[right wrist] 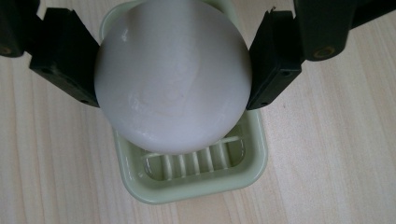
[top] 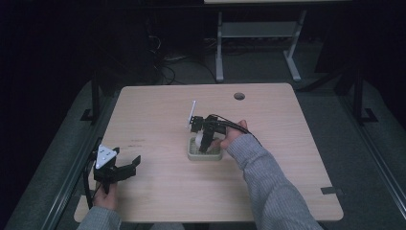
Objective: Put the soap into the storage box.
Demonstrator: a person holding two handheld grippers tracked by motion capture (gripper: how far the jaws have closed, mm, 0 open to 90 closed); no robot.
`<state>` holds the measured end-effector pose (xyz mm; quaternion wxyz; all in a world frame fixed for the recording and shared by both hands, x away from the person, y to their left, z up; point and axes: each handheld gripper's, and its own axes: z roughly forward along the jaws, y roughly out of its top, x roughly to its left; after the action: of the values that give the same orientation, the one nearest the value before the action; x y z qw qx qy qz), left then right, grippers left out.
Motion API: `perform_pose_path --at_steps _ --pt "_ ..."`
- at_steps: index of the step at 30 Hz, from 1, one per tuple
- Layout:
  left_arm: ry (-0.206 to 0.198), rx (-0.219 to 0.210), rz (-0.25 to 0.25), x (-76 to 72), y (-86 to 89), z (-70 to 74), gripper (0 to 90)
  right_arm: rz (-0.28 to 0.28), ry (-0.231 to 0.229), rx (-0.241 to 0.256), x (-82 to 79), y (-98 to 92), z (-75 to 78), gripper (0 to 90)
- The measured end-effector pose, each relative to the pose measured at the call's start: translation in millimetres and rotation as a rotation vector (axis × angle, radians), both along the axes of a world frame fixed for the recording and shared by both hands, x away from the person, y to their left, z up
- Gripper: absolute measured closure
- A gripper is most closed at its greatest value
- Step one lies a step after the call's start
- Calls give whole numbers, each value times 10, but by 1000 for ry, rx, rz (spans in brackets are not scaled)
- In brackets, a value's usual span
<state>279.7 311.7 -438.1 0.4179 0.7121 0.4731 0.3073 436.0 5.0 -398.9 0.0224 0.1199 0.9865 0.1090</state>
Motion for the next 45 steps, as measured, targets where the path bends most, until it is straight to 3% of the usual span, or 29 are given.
perform_pose_path --at_steps 18,45 --pt "-4 -8 6 -9 6 4 129 10 -6 -10 5 41 -134 234" --pt "-2 -5 11 -12 5 9 129 0 14 9 29 21 -147 227"
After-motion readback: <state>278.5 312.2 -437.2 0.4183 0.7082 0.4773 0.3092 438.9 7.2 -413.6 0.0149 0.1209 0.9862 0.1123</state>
